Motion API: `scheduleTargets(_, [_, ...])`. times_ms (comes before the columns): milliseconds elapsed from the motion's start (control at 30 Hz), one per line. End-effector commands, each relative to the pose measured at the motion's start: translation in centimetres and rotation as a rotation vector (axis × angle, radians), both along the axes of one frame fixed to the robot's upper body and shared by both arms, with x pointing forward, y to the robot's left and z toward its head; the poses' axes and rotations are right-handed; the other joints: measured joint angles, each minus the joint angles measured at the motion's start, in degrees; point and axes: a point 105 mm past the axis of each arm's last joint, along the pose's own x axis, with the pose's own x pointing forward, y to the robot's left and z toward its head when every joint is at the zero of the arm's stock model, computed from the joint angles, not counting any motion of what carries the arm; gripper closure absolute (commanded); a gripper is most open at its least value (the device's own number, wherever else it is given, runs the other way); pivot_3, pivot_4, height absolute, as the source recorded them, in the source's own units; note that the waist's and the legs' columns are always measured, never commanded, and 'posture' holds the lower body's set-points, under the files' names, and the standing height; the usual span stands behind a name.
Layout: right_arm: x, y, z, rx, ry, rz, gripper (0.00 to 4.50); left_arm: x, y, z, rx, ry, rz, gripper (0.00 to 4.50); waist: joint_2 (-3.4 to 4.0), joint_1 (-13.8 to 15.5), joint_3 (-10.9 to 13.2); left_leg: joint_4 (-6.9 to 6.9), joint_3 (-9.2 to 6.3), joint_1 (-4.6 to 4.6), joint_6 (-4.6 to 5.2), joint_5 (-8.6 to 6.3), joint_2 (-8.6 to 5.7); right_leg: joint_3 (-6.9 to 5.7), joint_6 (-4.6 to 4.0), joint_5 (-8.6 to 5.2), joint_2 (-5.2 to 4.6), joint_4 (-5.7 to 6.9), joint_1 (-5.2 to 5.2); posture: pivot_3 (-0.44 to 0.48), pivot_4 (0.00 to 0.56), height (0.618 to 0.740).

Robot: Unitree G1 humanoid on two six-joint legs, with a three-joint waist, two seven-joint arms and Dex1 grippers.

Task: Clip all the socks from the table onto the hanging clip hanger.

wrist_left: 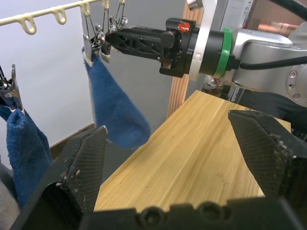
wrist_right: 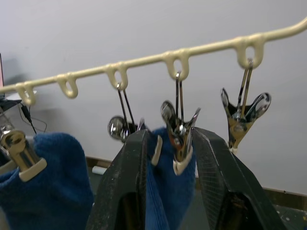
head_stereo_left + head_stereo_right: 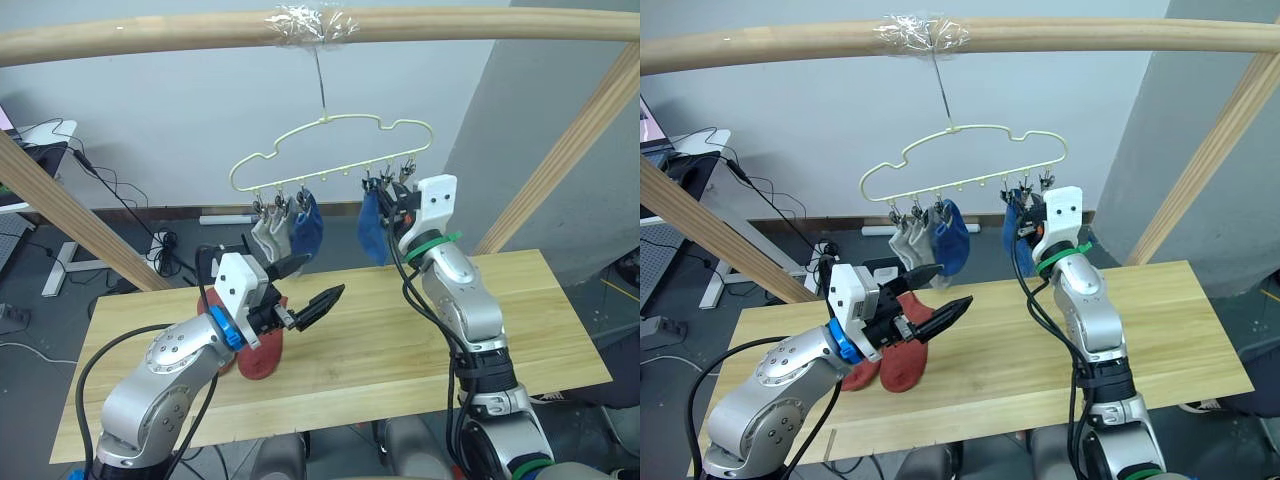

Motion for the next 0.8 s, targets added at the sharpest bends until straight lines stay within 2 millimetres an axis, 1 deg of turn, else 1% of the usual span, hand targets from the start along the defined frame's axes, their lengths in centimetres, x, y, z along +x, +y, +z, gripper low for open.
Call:
scheduleTargets(33, [-0.4, 0.0, 1.1, -0.042, -0.055, 0.004, 3.01, -0.4, -0.5, 0.9, -0.007, -0.041, -0.02, 0.0, 0.0, 0.0, 0.0, 0.0, 0.0, 0.0, 0.0, 0.0, 0.0, 0.0, 0.0, 0.0, 0.0, 0.0, 0.0, -0.041, 0.213, 0.74])
scheduleTargets(133, [0.1, -0.3, 0.7, -0.077, -0.042, -0.03, 3.01, -0.2, -0.5, 0.9, -0.006, -0.042, -0.02, 0.0, 0.0, 0.0, 0.0, 0.01, 0.01, 0.0, 0.0, 0.0, 0.0, 0.0, 0.0, 0.0, 0.0, 0.0, 0.0, -0.041, 0.212, 0.74])
scheduleTargets(333, [0.9, -0.4, 1.1, -0.069, -0.038, -0.058, 3.01, -0.1, -0.4, 0.9, -0.003, -0.045, -0.018, 0.0, 0.0, -0.03, 0.0, 0.02, 0.01, 0.0, 0.0, 0.0, 0.0, 0.0, 0.01, -0.01, 0.01, 0.0, 0.0, -0.038, 0.212, 0.74])
scheduleTargets(567, [1.5, 0.3, 1.3, -0.07, -0.04, -0.066, 3.01, -0.2, -0.5, 0.9, -0.006, -0.046, -0.016, 0.0, 0.0, -0.02, 0.0, -0.01, 0.0, 0.0, 0.0, 0.0, 0.0, -0.01, -0.01, 0.0, 0.0, 0.0, 0.0, -0.034, 0.209, 0.74])
scheduleTargets(800, [2.5, -0.1, 1.7, -0.068, -0.044, -0.123, 3.01, -0.3, -0.6, 0.9, -0.008, -0.046, -0.014, 0.0, 0.0, -0.02, 0.0, 0.0, -0.01, 0.0, 0.0, 0.0, 0.0, -0.01, -0.01, 0.0, 0.0, 0.0, 0.0, -0.033, 0.207, 0.74])
